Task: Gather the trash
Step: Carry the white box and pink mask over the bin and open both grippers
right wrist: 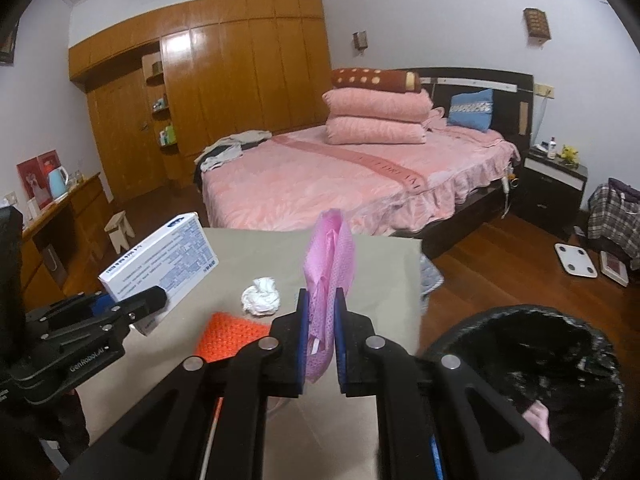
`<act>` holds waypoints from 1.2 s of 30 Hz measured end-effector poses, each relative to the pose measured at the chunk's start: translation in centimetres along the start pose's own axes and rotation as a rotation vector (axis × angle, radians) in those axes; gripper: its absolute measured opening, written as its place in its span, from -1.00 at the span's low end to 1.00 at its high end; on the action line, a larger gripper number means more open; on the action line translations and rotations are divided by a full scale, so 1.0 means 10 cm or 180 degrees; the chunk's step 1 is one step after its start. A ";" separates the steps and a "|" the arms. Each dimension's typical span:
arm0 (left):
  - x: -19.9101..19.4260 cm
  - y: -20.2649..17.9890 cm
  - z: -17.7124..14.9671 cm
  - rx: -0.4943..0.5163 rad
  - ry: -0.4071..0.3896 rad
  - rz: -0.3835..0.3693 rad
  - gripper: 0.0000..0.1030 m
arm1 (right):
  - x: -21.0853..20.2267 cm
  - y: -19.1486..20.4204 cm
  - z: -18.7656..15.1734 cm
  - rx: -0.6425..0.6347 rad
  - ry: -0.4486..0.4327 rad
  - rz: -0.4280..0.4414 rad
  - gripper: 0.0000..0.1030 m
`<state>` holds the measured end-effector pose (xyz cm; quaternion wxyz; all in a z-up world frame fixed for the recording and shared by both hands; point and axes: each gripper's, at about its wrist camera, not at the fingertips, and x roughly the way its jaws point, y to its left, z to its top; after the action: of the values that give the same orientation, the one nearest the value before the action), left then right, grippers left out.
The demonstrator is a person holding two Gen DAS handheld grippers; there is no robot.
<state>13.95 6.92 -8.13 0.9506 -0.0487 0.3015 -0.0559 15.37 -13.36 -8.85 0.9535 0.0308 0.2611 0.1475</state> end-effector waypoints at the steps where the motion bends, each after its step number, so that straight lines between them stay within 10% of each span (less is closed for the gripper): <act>1: 0.00 -0.06 -0.01 0.0017 0.0001 -0.0029 -0.45 | -0.05 -0.04 -0.01 0.0008 -0.0015 -0.0027 -0.77; 36: 0.65 -2.20 -0.31 0.0828 0.0281 -0.1277 -0.44 | -0.70 -1.78 -0.65 0.0512 0.0222 -0.1115 -0.68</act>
<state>15.77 -15.96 -11.59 0.9046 0.0178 0.3173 -0.2841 11.08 -32.57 -13.48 0.9494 0.0558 0.3064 -0.0409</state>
